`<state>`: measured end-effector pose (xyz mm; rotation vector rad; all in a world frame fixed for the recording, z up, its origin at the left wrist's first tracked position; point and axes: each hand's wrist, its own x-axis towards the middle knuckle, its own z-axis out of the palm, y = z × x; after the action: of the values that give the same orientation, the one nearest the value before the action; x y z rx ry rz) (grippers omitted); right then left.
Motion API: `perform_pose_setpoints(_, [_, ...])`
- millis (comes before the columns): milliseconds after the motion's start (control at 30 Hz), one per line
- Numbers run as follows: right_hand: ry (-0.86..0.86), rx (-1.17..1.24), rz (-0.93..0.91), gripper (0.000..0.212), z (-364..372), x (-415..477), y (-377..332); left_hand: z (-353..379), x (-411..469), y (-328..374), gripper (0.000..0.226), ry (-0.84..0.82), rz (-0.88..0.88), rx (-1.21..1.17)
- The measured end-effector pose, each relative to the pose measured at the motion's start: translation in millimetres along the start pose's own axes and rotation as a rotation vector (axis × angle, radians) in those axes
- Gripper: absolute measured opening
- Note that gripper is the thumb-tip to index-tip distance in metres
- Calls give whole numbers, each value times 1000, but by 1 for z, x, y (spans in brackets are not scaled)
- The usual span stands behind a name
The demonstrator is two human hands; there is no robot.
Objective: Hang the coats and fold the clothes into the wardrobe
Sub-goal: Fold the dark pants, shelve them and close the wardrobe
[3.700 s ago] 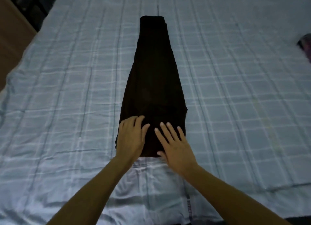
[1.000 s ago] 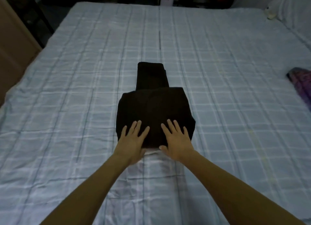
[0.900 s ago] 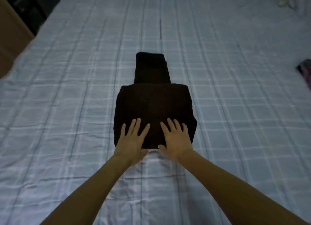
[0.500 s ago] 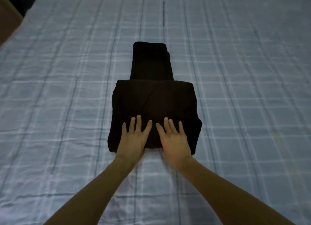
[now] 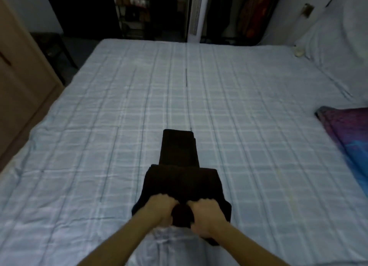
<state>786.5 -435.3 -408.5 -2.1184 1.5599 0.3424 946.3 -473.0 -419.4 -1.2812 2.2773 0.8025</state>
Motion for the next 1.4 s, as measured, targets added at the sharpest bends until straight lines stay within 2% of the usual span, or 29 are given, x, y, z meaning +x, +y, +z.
perform_pose_setpoints(100, [102, 31, 11, 26, -40, -21, -12, -53, -26, 6, 41, -69, -5, 55])
perform_pose_setpoints(167, [243, -14, 32, 30, -68, -13, -10, -90, -26, 1, 41, 18, -30, 46])
perform_pose_setpoints(233, [512, -88, 65, 33, -89, 9, -1, -115, -13, -11, 41, 298, -42, 52])
perform_pose_setpoints(300, [786, -92, 74, 41, -94, 39, 12, -120, 10, -26, 45, 697, -56, 80])
perform_pose_setpoints(333, [850, -78, 72, 45, -92, 55, 20, -114, 23, -34, 47, 822, -73, 63])
perform_pose_setpoints(367, [805, -59, 59, 49, -84, 69, 28, -106, 36, -40, 50, 820, -86, 49])
perform_pose_setpoints(467, [362, -128, 46, 73, -39, 108, 54, -59, 75, -54, 68, 457, -127, 116])
perform_pose_setpoints(533, [270, -196, 33, 86, -21, 133, 73, -36, 101, -65, 74, 340, -177, 120])
perform_pose_setpoints(633, [244, -177, -19, 98, -12, 168, 98, -22, 131, -80, 83, 390, -145, 98])
perform_pose_setpoints(700, [219, -150, -49, 102, -8, 190, 113, -20, 148, -87, 79, 513, -29, 188])
perform_pose_setpoints(767, [193, -102, -73, 101, -4, 214, 125, -18, 168, -95, 72, 556, 28, 215])
perform_pose_setpoints(1000, [180, 69, -107, 101, 8, 272, 142, -13, 220, -130, 70, 508, -41, 70])
perform_pose_setpoints(1100, [177, 45, -95, 100, 2, 268, 139, -16, 217, -126, 71, 494, -52, 89])
perform_pose_setpoints(1200, [190, -19, -8, 97, -8, 249, 123, -18, 206, -113, 76, 473, -120, 105])
perform_pose_setpoints(1267, [310, -60, 30, 85, -6, 227, 103, -19, 193, -96, 71, 490, -151, 55])
perform_pose_setpoints(1333, [489, -113, -21, 69, 7, 197, 76, -17, 177, -79, 58, 533, -141, -25])
perform_pose_setpoints(1400, [514, -161, -85, 76, 28, 168, 54, -17, 161, -66, 60, 603, -113, -63])
